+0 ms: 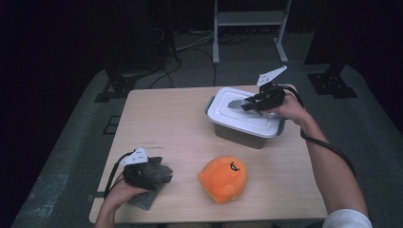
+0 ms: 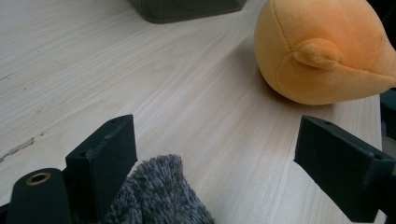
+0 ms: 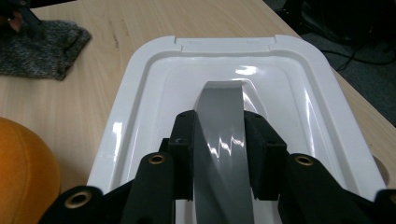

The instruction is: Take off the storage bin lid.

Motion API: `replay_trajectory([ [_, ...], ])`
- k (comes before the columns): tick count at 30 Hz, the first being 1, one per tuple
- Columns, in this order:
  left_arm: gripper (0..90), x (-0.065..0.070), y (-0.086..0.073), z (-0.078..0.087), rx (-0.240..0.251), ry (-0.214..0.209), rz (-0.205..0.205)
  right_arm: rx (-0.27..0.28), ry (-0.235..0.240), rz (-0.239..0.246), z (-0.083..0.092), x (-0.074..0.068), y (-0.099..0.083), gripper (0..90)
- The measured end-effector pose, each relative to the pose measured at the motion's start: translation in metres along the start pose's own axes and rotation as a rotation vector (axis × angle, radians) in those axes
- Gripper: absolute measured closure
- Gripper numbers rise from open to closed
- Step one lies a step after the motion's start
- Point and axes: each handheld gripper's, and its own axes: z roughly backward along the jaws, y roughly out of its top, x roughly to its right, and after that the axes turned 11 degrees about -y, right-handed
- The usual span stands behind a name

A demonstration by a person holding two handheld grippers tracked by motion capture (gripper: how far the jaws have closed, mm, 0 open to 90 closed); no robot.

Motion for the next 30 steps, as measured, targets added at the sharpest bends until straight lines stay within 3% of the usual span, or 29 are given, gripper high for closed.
replay_trajectory([
  [20, 11.5, 0.002, 0.001, -0.002, -0.006, -0.01, -0.008, 0.019, 0.09, 0.076, -0.014, -0.033, 0.016, 65.5],
  [30, 11.4, 0.003, 0.001, -0.002, -0.01, -0.012, -0.008, 0.029, 0.119, 0.093, -0.019, -0.043, 0.021, 65.6],
])
